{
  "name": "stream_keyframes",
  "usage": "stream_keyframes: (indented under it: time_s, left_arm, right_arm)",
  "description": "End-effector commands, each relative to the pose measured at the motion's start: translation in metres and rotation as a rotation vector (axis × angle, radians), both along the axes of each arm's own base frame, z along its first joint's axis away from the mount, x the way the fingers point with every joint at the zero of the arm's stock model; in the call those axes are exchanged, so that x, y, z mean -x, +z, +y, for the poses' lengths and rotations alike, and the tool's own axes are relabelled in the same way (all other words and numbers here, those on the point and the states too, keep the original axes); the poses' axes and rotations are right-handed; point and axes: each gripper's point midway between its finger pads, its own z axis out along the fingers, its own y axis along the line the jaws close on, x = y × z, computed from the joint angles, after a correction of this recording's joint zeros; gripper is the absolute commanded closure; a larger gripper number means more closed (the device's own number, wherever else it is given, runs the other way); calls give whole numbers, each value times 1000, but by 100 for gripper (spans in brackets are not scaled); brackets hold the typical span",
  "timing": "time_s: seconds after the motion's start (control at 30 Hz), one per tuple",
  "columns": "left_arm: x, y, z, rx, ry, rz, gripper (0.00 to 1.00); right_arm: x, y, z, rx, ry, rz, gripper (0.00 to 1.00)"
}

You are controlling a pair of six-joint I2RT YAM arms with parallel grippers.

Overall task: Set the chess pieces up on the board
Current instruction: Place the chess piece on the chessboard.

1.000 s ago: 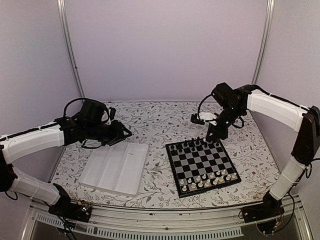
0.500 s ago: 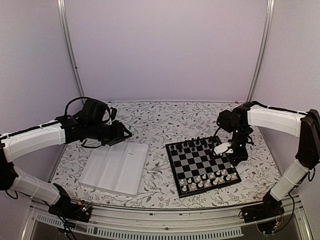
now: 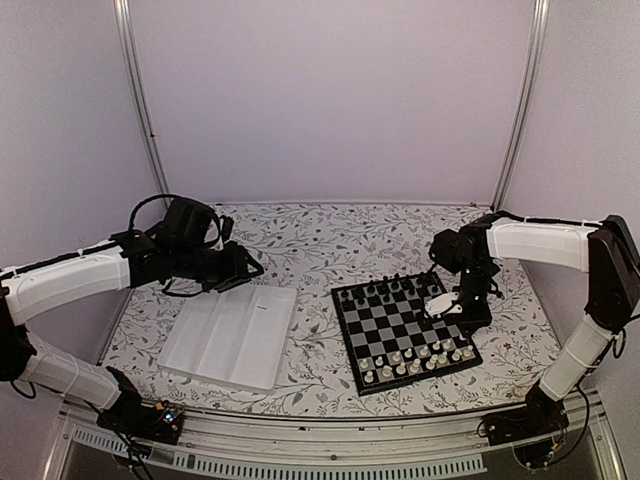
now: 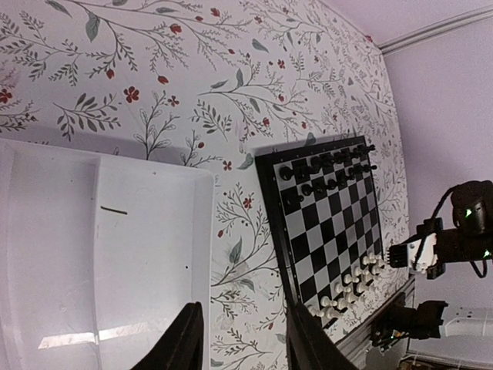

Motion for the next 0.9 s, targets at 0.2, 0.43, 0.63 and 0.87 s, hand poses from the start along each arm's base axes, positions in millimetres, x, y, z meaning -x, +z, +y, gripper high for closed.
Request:
stream_keyframes:
  time_s: [0.2, 0.43, 0.63, 0.87]
  left_arm:
    - [9, 3, -1, 11, -13, -4, 61]
    - [11, 1, 0, 9, -14, 2, 61]
    - [12, -1, -1, 8, -17, 8, 61]
    - [5, 14, 2, -54, -42, -41, 61]
  right_arm:
    - [-2, -18, 0, 12, 2, 12, 89]
    - [1, -25, -2, 23, 3, 27, 85]
    - [-1, -21, 0, 19, -4, 19, 78]
    - [-23, 31, 10, -48, -19, -82, 71]
